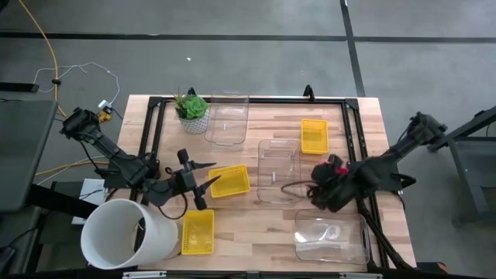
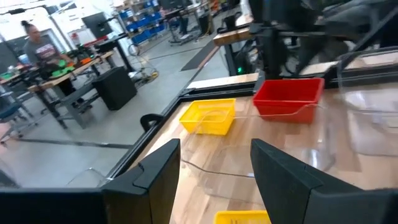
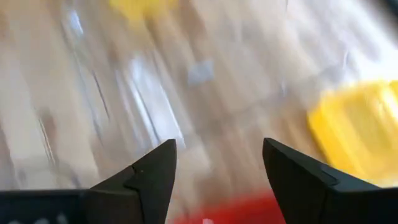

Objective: Stack baskets by color
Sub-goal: Stack the bottom yellow bin on the middle yellow bin

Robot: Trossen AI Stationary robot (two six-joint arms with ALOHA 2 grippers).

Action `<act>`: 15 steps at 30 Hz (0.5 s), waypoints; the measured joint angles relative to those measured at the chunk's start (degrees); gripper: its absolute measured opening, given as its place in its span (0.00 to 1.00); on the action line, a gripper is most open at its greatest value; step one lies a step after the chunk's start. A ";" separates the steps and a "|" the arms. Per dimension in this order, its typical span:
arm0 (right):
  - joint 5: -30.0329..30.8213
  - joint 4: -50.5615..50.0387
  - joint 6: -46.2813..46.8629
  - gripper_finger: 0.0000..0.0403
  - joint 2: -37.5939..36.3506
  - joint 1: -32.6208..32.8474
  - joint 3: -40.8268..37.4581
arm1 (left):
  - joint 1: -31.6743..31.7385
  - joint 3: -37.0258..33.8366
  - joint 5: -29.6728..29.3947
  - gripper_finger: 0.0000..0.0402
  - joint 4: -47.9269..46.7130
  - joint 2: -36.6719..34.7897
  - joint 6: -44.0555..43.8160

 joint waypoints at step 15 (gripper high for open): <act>-6.87 103.14 -65.12 0.55 -17.16 -11.13 -37.64 | -1.09 0.00 13.51 0.46 0.48 -0.74 -1.99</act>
